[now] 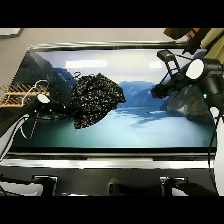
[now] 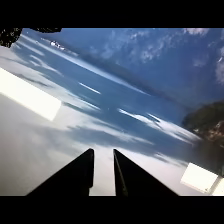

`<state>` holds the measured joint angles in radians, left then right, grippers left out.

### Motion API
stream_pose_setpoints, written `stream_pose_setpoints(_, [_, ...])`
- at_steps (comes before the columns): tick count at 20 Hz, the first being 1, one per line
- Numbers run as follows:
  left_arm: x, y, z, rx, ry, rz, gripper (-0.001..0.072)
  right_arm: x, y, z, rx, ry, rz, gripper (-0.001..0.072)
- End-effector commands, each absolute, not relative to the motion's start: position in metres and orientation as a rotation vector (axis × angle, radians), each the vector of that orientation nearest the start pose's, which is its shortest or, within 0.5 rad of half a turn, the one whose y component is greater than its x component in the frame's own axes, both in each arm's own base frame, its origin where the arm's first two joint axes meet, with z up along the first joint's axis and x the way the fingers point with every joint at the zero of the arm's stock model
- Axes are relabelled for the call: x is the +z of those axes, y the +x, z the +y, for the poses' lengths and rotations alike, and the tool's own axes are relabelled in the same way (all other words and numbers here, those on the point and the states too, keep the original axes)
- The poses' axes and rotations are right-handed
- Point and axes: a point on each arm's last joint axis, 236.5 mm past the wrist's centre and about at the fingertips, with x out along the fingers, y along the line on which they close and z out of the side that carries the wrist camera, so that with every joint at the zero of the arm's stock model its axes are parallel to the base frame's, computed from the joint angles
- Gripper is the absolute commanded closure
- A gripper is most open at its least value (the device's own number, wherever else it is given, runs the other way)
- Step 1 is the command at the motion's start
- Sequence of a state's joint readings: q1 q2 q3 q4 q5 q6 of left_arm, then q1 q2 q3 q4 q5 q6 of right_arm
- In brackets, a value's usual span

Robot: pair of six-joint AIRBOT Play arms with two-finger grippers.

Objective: Fold the clothes and pants, and hang the long-sleeved shirts on hangers.

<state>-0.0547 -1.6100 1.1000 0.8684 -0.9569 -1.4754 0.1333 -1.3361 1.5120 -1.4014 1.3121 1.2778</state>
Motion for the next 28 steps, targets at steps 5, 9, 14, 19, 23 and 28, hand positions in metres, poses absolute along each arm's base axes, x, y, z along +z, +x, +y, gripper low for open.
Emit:
stream_pose_setpoints(5, [-0.083, 0.405, -0.153, -0.302, -0.616, 1.385, 0.0684, 0.039, 0.465, 0.083, -0.008, 0.360, 1.136, 0.0165])
stream_pose_setpoints(9, [-0.081, 0.405, -0.153, -0.303, -0.616, 1.381, 0.0684, -0.021, 0.483, 0.175, 0.253, 0.701, 1.258, 0.0156])
stream_pose_setpoints(14, [-0.081, 0.403, -0.154, -0.306, -0.616, 1.387, 0.0684, -0.052, 0.506, 0.226, 0.440, 0.951, 1.232, 0.0155])
stream_pose_setpoints(19, [-0.081, 0.400, -0.155, -0.314, -0.616, 1.403, 0.0684, -0.073, 0.507, 0.235, 0.416, 1.043, 1.265, 0.0155])
stream_pose_setpoints(23, [-0.081, 0.400, -0.155, -0.313, -0.616, 1.402, 0.0684, -0.083, 0.505, 0.260, 0.412, 1.036, 1.260, 0.0282])
stream_pose_setpoints(28, [-0.044, 0.420, -0.145, -0.323, -0.604, 1.296, 0.0687, -0.018, 0.522, 0.237, 0.465, 0.956, 1.115, 0.0676])
